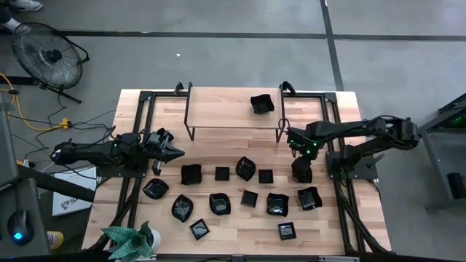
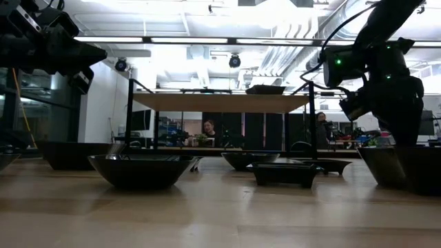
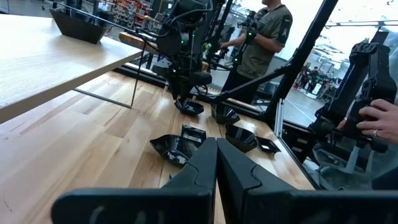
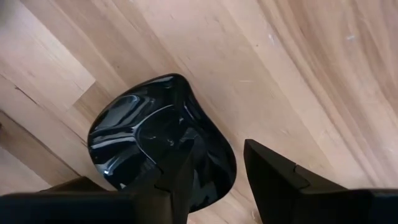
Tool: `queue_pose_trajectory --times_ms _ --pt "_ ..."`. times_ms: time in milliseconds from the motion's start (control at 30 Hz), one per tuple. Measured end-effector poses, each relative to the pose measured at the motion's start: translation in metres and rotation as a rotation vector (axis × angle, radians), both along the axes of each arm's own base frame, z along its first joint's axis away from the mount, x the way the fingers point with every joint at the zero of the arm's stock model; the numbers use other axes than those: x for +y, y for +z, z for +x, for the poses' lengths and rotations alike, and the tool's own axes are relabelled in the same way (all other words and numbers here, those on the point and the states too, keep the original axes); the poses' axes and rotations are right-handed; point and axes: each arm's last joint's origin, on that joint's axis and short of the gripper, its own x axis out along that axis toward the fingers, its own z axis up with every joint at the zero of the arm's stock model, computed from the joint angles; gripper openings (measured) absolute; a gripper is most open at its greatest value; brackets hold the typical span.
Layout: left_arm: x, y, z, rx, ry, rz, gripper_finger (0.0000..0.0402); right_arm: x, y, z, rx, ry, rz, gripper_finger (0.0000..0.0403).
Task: Pick & Place Mini shaped plates
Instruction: Put the leaf-shaped plate on the shelf
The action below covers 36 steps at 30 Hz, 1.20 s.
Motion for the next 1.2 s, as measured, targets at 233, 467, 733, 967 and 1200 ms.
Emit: queue_pose_trajectory --times_ms 233,467,733,967,1200 --pt "0.0 0.0 0.0 0.0 0.0 0.0 0.0001 -0.0002 0.0 0.001 -0.015 0.018 0.0 0.0135" --pt "0.0 0.0 0.0 0.0 0.0 0.0 0.0001 -0.0004 0.0 0.0011 -0.019 0.027 -0.002 0.0135" --pt "0.0 0.0 0.0 0.0 0.0 0.0 0.0001 -0.0009 -0.0054 0.0039 -0.006 0.038 0.017 0.0124" --pt "0.0 0.0 0.0 0.0 0.0 0.0 0.0001 -0.0014 -0.0065 0.0052 -0.01 0.032 0.019 0.0085" --pt "0.0 0.0 0.0 0.0 0.0 0.0 0.0001 -0.0012 -0.0064 0.0047 0.0 0.013 0.024 0.0037"
